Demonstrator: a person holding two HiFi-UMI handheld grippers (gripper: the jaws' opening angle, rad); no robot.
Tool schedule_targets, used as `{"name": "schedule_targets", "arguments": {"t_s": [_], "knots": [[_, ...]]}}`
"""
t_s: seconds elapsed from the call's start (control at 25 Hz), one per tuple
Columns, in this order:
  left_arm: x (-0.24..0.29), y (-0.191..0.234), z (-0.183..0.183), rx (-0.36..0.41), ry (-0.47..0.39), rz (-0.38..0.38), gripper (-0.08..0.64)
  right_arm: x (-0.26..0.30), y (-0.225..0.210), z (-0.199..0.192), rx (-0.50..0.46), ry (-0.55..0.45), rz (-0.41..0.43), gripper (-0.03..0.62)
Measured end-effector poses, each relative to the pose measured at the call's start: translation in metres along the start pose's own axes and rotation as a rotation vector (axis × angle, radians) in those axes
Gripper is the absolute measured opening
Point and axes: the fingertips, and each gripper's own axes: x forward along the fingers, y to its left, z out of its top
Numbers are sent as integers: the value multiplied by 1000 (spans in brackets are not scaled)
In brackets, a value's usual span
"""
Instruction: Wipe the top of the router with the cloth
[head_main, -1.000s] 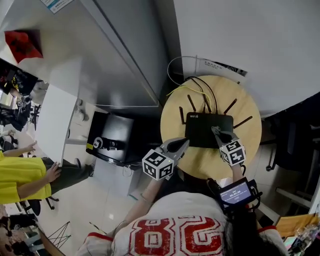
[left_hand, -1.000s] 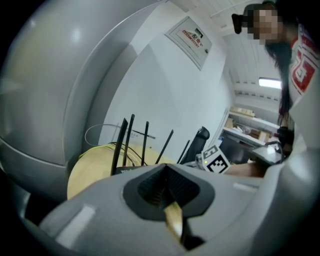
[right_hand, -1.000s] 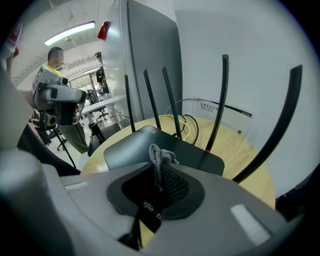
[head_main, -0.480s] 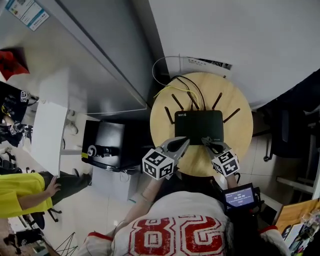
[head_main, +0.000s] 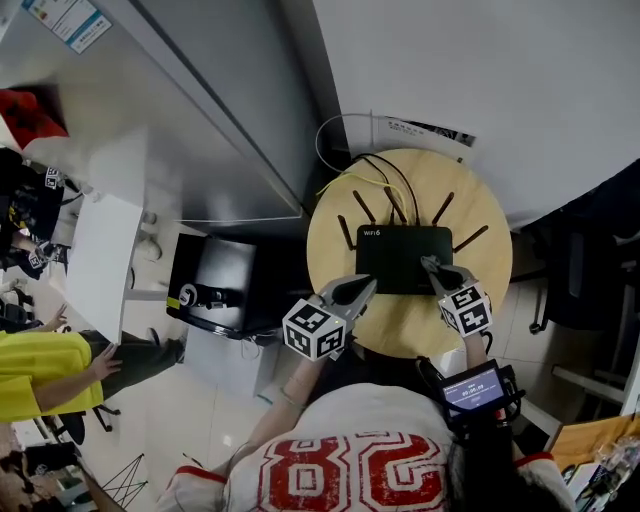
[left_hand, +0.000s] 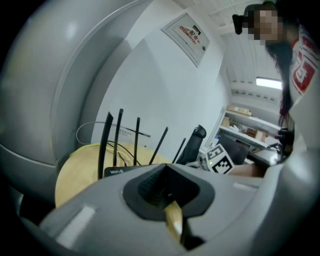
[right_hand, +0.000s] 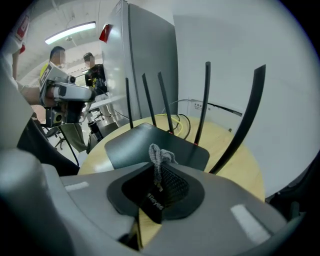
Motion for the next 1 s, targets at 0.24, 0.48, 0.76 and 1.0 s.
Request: {"name": "schedule_targets", "arguments": {"t_s": [0.24, 0.48, 0.76, 1.0], "knots": [[-12, 13, 2, -10, -14, 54, 0, 11, -45, 13, -5, -6, -74, 37], [-22, 21, -1, -20, -11, 89, 0, 25, -65, 22, -26, -9, -121, 37], [-19, 14, -5, -20, 9, 64, 0, 18, -56, 17, 13, -20, -115, 37], [-11, 8, -3, -5, 14, 31, 0, 1, -36, -6, 98, -40, -103, 37]]}}
